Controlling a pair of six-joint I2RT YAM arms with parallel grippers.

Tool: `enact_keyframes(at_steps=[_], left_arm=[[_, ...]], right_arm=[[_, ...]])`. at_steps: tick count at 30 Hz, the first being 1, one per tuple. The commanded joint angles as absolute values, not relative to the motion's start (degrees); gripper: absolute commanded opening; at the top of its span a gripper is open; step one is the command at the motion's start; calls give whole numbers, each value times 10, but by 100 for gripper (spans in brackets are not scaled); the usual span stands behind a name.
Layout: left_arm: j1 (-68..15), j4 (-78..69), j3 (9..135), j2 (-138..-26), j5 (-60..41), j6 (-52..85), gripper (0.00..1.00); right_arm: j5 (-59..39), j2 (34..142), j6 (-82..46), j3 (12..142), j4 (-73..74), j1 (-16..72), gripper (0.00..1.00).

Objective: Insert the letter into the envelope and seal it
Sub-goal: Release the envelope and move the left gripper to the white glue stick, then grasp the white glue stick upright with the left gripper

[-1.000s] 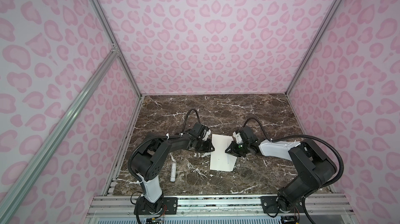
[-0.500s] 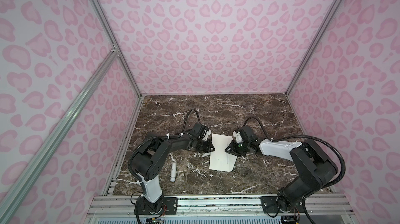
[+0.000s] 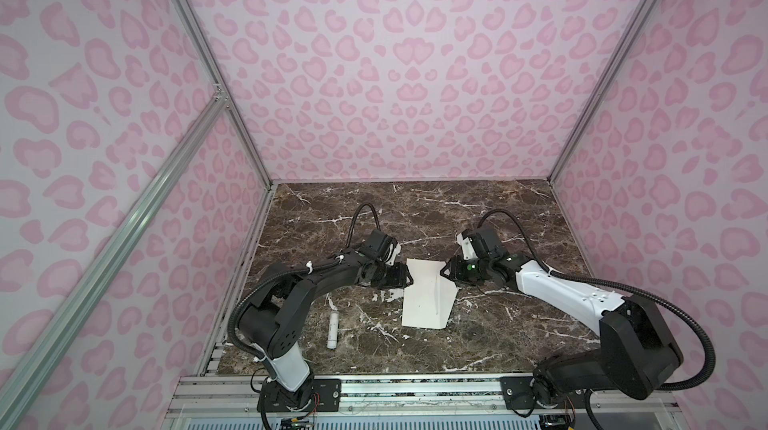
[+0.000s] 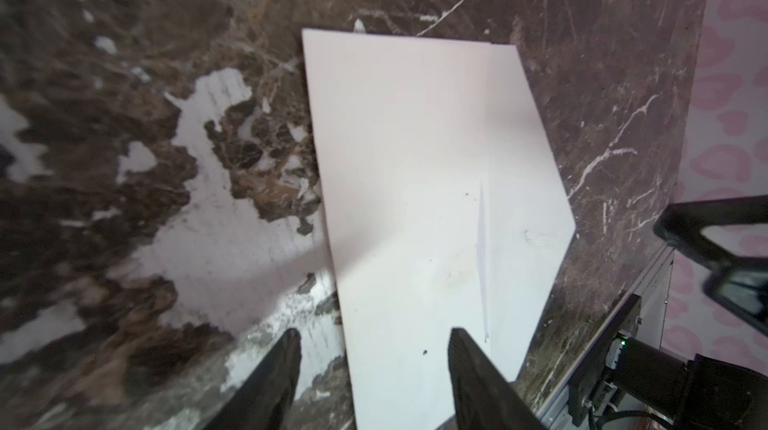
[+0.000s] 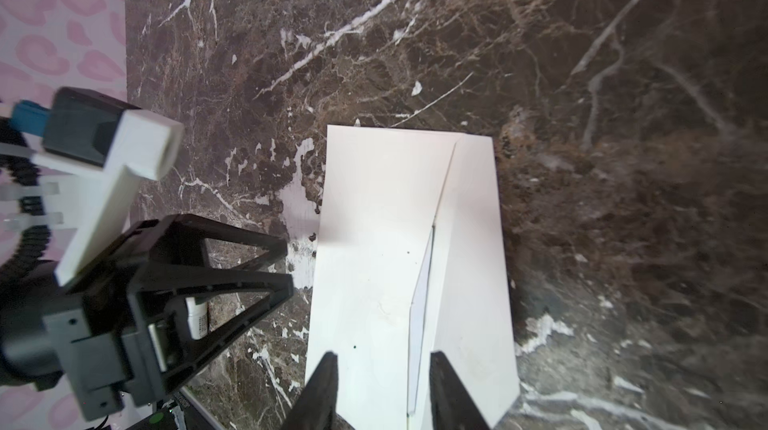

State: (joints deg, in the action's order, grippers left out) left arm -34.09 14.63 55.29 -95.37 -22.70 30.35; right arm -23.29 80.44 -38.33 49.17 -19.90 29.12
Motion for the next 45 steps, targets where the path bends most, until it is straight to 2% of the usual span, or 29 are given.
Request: enact_keyframes(at_steps=[1, 14, 19, 24, 30, 35, 45], left_arm=[[-341, 202, 567, -909, -179, 292, 63], [-340, 379, 530, -697, 22, 326, 65], [-337, 499, 509, -667, 102, 374, 71], [-337, 560, 459, -615, 107, 432, 76], [-345, 603, 459, -616, 136, 475, 71], [-344, 546, 430, -668, 120, 488, 71], [-332, 463, 365, -693, 96, 501, 61]], right_arm=[[-207, 788, -370, 494, -234, 291, 39], [-179, 708, -376, 459, -210, 320, 40], [-152, 691, -373, 459, -189, 367, 40], [-105, 669, -364, 450, -165, 429, 39], [-85, 617, -372, 394, -109, 466, 39], [-92, 603, -376, 364, -81, 468, 38], [-128, 630, -359, 362, -84, 468, 38]])
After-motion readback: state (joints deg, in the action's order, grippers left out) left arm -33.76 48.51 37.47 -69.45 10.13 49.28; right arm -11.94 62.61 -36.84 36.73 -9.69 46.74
